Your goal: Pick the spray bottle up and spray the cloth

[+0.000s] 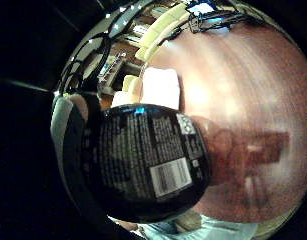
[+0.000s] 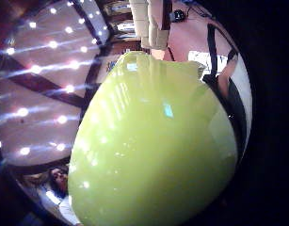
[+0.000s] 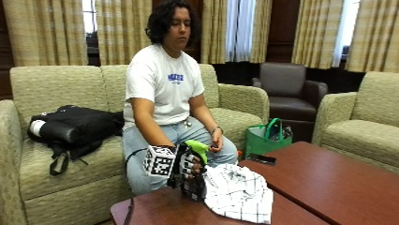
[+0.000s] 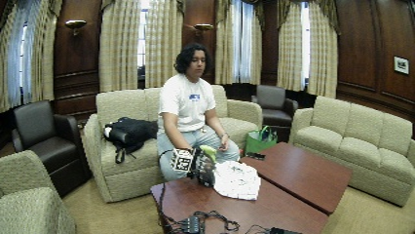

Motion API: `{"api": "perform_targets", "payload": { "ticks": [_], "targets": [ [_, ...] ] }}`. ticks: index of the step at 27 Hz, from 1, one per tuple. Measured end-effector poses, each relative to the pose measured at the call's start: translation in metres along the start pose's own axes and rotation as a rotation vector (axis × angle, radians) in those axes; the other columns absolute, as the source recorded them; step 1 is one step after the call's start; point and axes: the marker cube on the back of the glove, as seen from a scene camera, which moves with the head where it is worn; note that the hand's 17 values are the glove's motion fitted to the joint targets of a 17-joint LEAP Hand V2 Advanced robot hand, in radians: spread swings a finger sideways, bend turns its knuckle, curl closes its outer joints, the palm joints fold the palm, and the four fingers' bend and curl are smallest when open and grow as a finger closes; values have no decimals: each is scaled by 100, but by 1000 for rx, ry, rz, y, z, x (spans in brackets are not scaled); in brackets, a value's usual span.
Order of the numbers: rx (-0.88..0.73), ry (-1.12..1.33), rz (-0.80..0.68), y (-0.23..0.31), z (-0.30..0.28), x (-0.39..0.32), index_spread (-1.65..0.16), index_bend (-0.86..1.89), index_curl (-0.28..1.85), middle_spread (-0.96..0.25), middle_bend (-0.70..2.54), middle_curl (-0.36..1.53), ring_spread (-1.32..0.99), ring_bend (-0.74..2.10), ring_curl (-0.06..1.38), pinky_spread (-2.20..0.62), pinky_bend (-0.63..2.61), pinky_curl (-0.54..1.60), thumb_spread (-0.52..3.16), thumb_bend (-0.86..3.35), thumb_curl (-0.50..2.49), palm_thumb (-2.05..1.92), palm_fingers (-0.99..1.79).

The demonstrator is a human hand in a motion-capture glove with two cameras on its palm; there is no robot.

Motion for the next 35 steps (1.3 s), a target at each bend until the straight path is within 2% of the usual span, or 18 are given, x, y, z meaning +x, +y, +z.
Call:
{"api": "perform_targets", "payload": {
  "ticks": [10, 15, 23, 27, 35],
  "targets": [
    [29, -42, -51, 5, -5, -2, -29, 19, 37, -19, 54, 50, -23, 52, 37, -22, 27, 34, 60, -2, 62, 100, 130],
    [-14, -88, -79, -3, -9, -9, -30, 15, 37, -19, 53, 51, -23, 63, 41, -27, 33, 36, 51, -3, 64, 100, 137],
    [-44, -75, -107, -12, -28, -51, -30, 28, 44, -20, 57, 53, -23, 63, 44, -30, 38, 38, 39, -3, 68, 97, 140],
    [-124, 17, -126, -20, -43, -82, -29, 31, 47, -19, 59, 54, -23, 64, 45, -31, 40, 39, 33, -3, 70, 97, 141],
    [-401, 329, -139, -26, -48, -134, -28, 36, 52, -19, 62, 55, -22, 66, 47, -31, 44, 40, 26, -2, 73, 96, 140]
  ]
}}
